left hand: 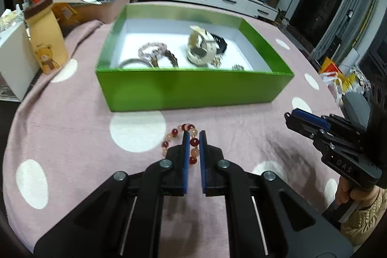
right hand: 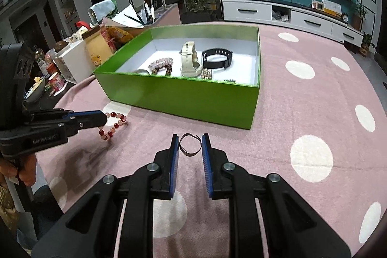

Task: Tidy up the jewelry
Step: 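Carry the red bead bracelet and dark ring over the green box, then lower the bracelet and ring into the box and open both tools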

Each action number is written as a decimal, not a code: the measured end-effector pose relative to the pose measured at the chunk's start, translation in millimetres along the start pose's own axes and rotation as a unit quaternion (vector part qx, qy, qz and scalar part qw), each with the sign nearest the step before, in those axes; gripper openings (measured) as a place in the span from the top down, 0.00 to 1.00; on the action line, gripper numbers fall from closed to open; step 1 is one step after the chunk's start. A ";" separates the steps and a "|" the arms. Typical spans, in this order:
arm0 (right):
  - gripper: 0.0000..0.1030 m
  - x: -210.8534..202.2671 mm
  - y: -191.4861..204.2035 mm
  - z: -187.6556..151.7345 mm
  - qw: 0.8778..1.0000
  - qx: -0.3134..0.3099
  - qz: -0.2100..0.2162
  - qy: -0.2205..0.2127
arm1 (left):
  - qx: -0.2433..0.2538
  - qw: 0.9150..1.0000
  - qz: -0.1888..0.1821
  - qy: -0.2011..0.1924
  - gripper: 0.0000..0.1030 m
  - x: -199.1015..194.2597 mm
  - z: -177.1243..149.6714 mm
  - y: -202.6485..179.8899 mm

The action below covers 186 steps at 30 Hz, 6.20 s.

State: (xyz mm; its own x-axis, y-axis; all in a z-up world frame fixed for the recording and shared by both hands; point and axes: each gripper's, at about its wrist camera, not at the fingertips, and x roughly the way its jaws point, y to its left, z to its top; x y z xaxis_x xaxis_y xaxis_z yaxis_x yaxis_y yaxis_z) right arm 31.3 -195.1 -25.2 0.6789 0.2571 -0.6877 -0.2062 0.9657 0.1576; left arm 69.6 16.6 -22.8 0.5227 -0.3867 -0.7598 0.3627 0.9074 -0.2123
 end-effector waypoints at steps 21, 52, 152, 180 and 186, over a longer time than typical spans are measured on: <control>0.82 -31.5 -0.6 45.0 0.998 -0.021 -0.001 -0.066 | 0.014 0.998 0.027 -0.062 0.93 -32.3 54.4 -12.3; 0.82 2.7 -18.5 105.4 0.995 -0.026 -0.025 -0.090 | 0.043 0.996 0.016 -0.072 0.93 10.3 130.4 -33.7; 0.82 91.1 -47.8 115.6 1.000 -0.002 -0.027 0.007 | 0.049 0.998 0.038 0.033 0.93 104.1 129.8 -15.7; 0.82 101.3 -43.9 114.6 0.999 -0.008 -0.025 0.025 | 0.050 0.997 0.039 0.048 0.93 113.9 124.4 -11.5; 0.82 102.1 -42.3 115.0 0.999 -0.009 -0.026 0.028 | 0.050 0.997 0.040 0.052 0.93 114.9 124.1 -11.9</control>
State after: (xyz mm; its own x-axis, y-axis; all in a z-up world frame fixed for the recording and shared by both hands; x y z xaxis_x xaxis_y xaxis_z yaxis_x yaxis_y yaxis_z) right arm 190.4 -205.7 -20.6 0.6487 0.2047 -0.7330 -0.1845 0.9767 0.1095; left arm 221.0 -59.1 -31.4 0.4731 -0.2897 -0.8321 0.4009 0.9117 -0.0895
